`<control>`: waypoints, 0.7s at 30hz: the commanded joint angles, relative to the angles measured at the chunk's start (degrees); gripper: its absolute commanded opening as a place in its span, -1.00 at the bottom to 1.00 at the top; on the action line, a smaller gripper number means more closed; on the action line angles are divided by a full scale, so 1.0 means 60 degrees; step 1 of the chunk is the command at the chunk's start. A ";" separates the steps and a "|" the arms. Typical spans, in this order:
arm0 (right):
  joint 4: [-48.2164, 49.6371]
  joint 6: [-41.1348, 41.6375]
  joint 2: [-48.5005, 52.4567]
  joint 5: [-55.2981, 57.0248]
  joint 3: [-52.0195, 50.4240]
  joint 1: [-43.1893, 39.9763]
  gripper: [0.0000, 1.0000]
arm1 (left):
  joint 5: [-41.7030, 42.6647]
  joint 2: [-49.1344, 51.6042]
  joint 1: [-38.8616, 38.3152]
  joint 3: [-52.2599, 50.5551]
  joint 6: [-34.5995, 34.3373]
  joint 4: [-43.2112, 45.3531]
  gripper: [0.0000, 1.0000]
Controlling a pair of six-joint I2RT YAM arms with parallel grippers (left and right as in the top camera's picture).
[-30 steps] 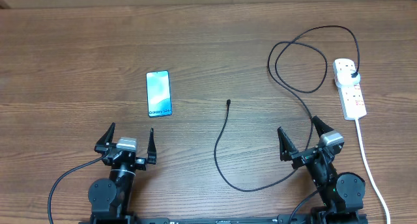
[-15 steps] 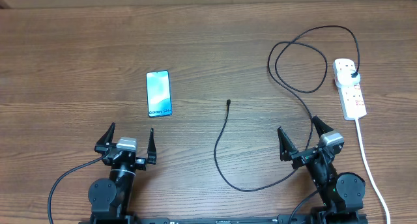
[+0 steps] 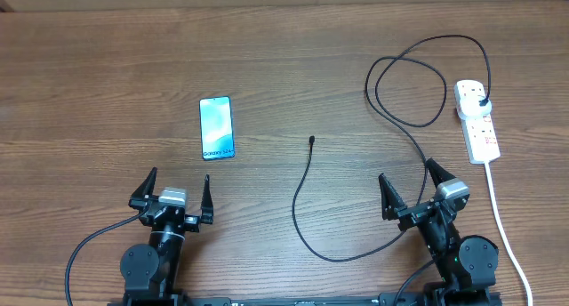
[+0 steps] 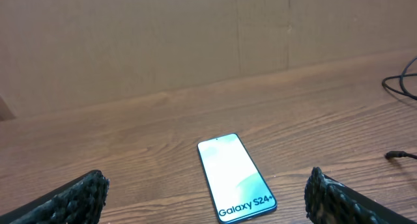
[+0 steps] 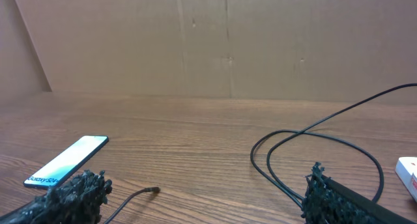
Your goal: Plug charger to phone and switch on socket
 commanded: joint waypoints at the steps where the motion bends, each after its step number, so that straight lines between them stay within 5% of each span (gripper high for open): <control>1: 0.0066 0.0062 -0.0087 0.0000 -0.0098 -0.0015 1.00 | -0.0098 -0.0102 0.0095 -0.0066 -0.0262 0.0069 0.99; 21: 0.0066 0.0062 -0.0087 0.0000 -0.0098 -0.0011 1.00 | -0.0102 -0.0091 0.0095 0.1333 -0.0892 -0.0044 0.99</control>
